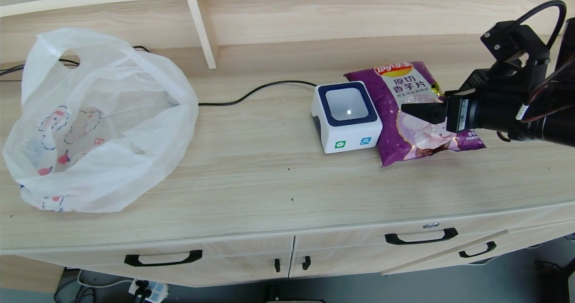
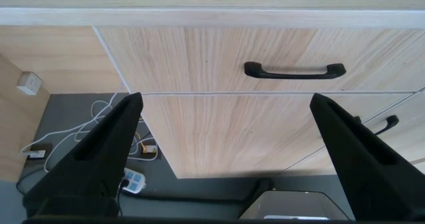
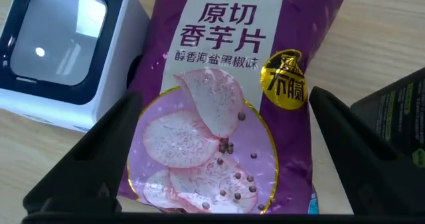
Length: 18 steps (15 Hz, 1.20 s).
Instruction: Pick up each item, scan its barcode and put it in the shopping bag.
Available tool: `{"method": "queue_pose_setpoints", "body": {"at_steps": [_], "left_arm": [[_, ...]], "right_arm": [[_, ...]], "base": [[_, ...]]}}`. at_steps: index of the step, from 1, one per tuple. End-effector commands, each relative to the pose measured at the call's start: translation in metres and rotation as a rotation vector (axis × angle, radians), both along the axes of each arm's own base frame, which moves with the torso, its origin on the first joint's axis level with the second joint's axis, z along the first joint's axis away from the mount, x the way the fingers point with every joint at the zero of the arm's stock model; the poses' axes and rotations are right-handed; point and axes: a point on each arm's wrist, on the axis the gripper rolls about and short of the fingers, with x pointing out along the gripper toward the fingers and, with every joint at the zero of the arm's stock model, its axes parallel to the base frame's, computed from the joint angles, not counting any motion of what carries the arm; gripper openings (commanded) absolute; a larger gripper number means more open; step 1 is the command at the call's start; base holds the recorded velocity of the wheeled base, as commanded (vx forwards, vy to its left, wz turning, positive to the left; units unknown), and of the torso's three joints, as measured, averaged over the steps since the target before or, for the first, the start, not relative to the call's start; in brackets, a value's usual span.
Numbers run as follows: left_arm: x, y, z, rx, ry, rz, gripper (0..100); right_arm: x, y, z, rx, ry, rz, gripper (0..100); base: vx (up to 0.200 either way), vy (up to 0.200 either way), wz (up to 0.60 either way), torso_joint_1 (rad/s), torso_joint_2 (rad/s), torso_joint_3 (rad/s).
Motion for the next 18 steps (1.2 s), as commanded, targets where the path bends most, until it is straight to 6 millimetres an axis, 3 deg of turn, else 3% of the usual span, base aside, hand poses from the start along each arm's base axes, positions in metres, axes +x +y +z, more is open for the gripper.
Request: {"method": "queue_pose_setpoints", "body": {"at_steps": [1,7,15,16,18], "left_arm": [[0.0,0.0,0.0,0.0,0.001,-0.001,100],[0.0,0.0,0.0,-0.003,0.001,-0.001,100],[0.0,0.0,0.0,-0.003,0.001,-0.001,100],[0.0,0.0,0.0,-0.003,0.001,0.001,100],[0.0,0.0,0.0,-0.003,0.001,0.001,100]], "right_arm": [[0.004,0.002,-0.005,-0.001,0.017,0.005,100],[0.035,0.011,-0.02,-0.008,-0.026,0.006,100],[0.045,0.013,-0.031,-0.053,-0.007,0.002,100],[0.046,0.013,-0.03,-0.054,-0.012,0.001,0],[0.043,0.013,-0.019,-0.037,-0.061,-0.001,0]], "base": [[0.0,0.0,0.0,0.0,0.0,0.0],[0.0,0.0,0.0,0.0,0.0,0.0],[0.0,0.0,0.0,0.0,0.0,0.0],[0.0,0.0,0.0,0.0,0.0,0.0],[0.0,0.0,0.0,0.0,0.0,0.0]]}}
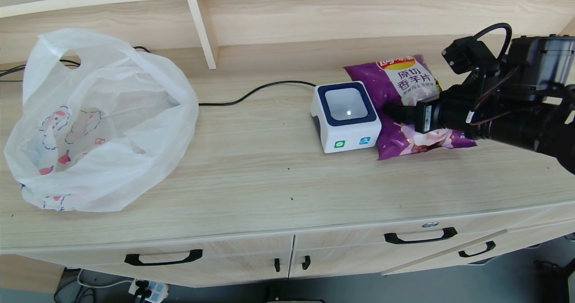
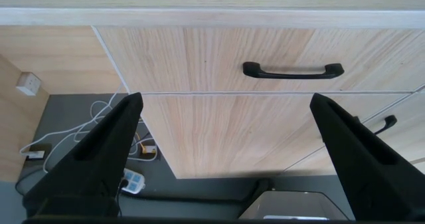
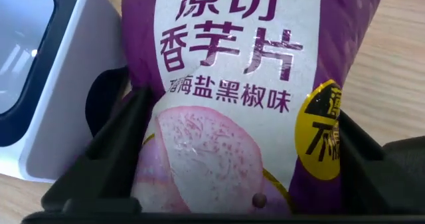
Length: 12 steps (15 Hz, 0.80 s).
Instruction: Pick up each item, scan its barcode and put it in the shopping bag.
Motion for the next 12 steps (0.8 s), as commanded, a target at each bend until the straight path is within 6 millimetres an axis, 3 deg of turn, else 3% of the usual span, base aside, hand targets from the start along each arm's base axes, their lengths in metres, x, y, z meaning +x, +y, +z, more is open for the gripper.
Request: {"method": "queue_pose_setpoints", "body": {"at_steps": [1,5,8,12], "left_arm": [[0.0,0.0,0.0,0.0,0.001,0.001,100],[0.0,0.0,0.0,0.0,0.003,0.001,100],[0.0,0.0,0.0,0.005,0.004,0.0,100],[0.0,0.0,-0.001,0.008,0.006,0.0,100]], "right_arm": [[-0.005,-0.001,0.007,0.008,-0.027,-0.002,0],[-0.027,-0.007,0.029,0.027,-0.095,0.0,0],[-0.062,-0.014,0.048,0.045,-0.162,-0.006,0],[-0.116,-0.013,0.058,0.071,-0.224,0.022,0]], "base": [[0.0,0.0,0.0,0.0,0.0,0.0],[0.0,0.0,0.0,0.0,0.0,0.0],[0.0,0.0,0.0,0.0,0.0,0.0],[0.0,0.0,0.0,0.0,0.0,0.0]]}}
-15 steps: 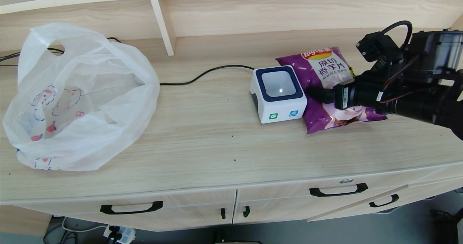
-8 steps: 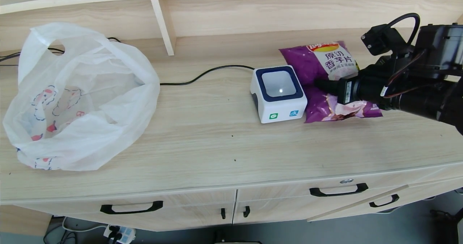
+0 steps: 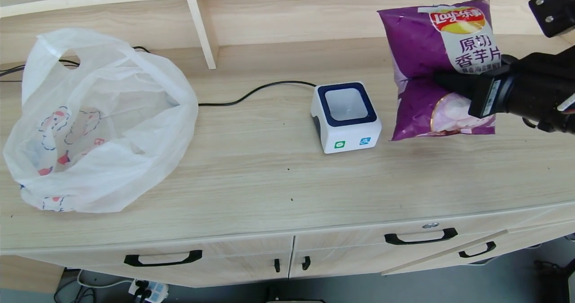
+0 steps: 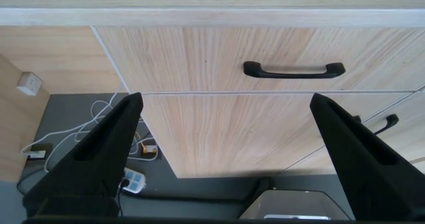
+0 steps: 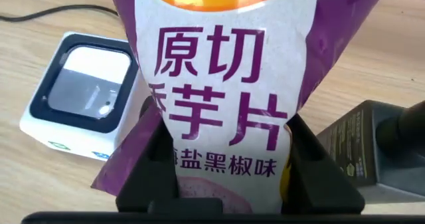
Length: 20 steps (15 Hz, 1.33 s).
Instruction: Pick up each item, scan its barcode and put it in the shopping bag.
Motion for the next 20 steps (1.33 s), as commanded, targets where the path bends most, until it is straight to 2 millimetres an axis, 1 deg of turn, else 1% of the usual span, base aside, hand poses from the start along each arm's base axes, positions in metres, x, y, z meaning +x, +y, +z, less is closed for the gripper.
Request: {"method": "queue_pose_setpoints", "body": {"at_steps": [1,3,4,5,6,7,9,11,13,15,16,17,18,19,20], "left_arm": [[0.0,0.0,0.0,0.004,0.002,0.0,100],[0.0,0.0,0.0,0.003,0.002,0.0,100],[0.0,0.0,0.0,0.001,0.002,0.0,100],[0.0,0.0,0.0,0.001,0.002,0.0,100],[0.0,0.0,0.0,0.001,0.002,0.0,100],[0.0,0.0,0.0,0.0,0.002,0.0,100],[0.0,0.0,0.0,0.0,0.001,0.0,100],[0.0,0.0,0.0,0.001,0.001,0.0,100],[0.0,0.0,0.0,0.001,0.002,0.0,100],[0.0,0.0,0.0,0.0,0.002,0.0,100],[0.0,0.0,0.0,0.001,0.002,0.0,100],[0.0,0.0,0.0,0.001,0.002,0.0,100],[0.0,0.0,0.0,0.001,0.002,0.0,100],[0.0,0.0,0.0,0.001,0.002,0.0,100],[0.0,0.0,0.0,0.001,0.001,0.0,100]], "right_arm": [[-0.048,-0.005,0.014,0.032,-0.081,0.023,0],[-0.078,-0.014,0.009,0.046,-0.103,0.025,0],[-0.095,-0.019,0.001,0.052,-0.1,0.04,0],[-0.108,-0.025,-0.015,0.068,-0.072,0.048,0],[-0.115,-0.025,-0.022,0.106,-0.051,0.071,0],[-0.12,-0.023,-0.022,0.165,-0.038,0.114,0],[-0.131,-0.026,-0.028,0.321,0.017,0.147,0],[-0.138,-0.031,-0.031,0.411,0.045,0.149,0],[-0.136,-0.03,-0.033,0.532,0.11,0.156,0],[-0.121,-0.02,-0.035,0.656,0.211,0.16,0],[-0.108,-0.008,-0.032,0.815,0.298,0.234,0],[-0.104,-0.004,-0.033,0.858,0.328,0.265,0],[-0.093,0.004,-0.035,0.903,0.366,0.33,0],[-0.08,0.015,-0.039,0.899,0.383,0.414,0],[-0.071,0.022,-0.039,0.893,0.376,0.484,0]], "base": [[0.0,0.0,0.0,0.0,0.0,0.0],[0.0,0.0,0.0,0.0,0.0,0.0],[0.0,0.0,0.0,0.0,0.0,0.0],[0.0,0.0,0.0,0.0,0.0,0.0],[0.0,0.0,0.0,0.0,0.0,0.0],[0.0,0.0,0.0,0.0,0.0,0.0],[-0.2,0.0,0.0,0.007,0.0,0.007],[-0.2,0.0,0.0,0.007,0.01,0.002],[-0.2,0.0,0.0,-0.019,0.0,0.007],[0.0,0.0,0.0,0.0,0.0,0.0],[0.0,0.0,0.0,0.0,0.0,0.0],[0.0,0.0,0.0,0.0,0.0,0.0],[0.0,0.0,0.0,0.0,0.0,0.0],[0.0,0.0,0.0,0.0,0.0,0.0],[0.0,0.0,0.0,0.0,0.0,0.0]]}}
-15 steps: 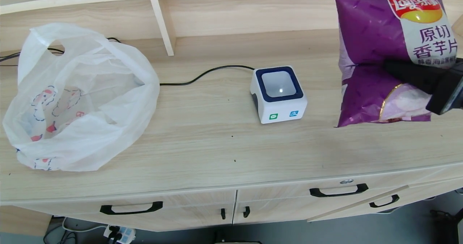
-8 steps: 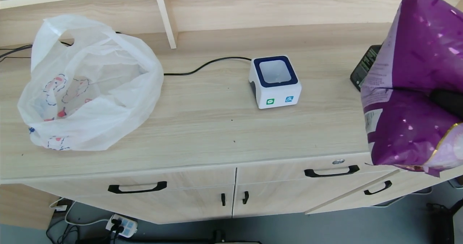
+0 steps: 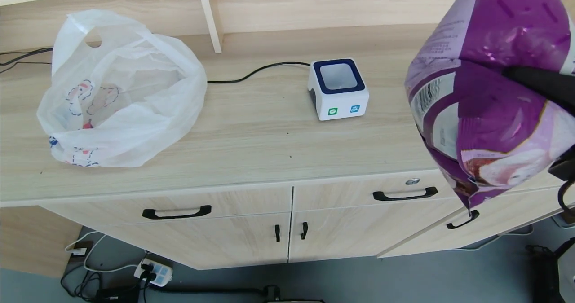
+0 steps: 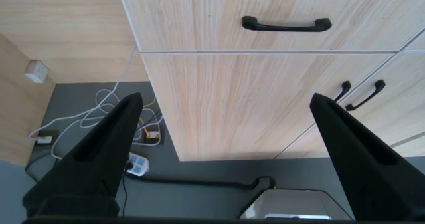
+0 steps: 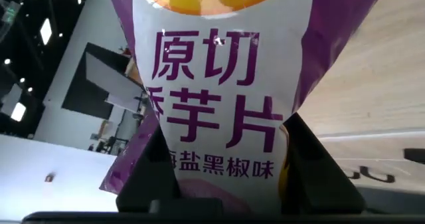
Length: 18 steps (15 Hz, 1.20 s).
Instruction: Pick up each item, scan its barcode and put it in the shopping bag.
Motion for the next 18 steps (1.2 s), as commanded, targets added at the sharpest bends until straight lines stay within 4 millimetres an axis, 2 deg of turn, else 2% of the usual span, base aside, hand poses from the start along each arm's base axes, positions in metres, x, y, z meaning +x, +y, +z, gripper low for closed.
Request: {"method": "queue_pose_setpoints", "body": {"at_steps": [1,3,5,8,12,14,18], "left_arm": [[0.0,0.0,0.0,0.0,0.001,0.001,100],[0.0,0.0,0.0,-0.001,0.001,0.001,100],[0.0,0.0,0.0,-0.001,0.001,0.001,100],[0.0,0.0,0.0,0.0,0.001,0.001,100],[0.0,0.0,0.0,0.0,0.001,0.001,100],[0.0,0.0,0.0,0.0,-0.002,0.001,100],[0.0,0.0,0.0,0.0,0.0,0.001,100]], "right_arm": [[0.035,0.028,-0.017,-0.022,0.026,0.127,0],[0.039,0.036,-0.015,0.038,-0.023,0.243,0],[0.029,0.045,-0.018,0.143,-0.01,0.365,0],[0.025,0.052,-0.032,0.206,-0.048,0.424,0],[0.015,0.057,-0.028,0.258,-0.06,0.504,0],[-0.004,0.064,-0.02,0.305,-0.103,0.648,0],[-0.004,0.066,-0.027,0.282,-0.09,0.682,0]], "base": [[0.0,0.0,0.0,0.0,0.0,0.0],[0.0,0.0,0.0,0.0,0.0,0.0],[0.0,0.0,0.0,0.0,0.0,0.0],[0.0,0.0,0.0,0.0,0.0,0.0],[0.0,0.0,0.0,0.0,0.0,0.0],[0.0,0.0,0.0,0.0,0.0,0.0],[0.0,0.0,0.0,0.0,0.0,0.0]]}}
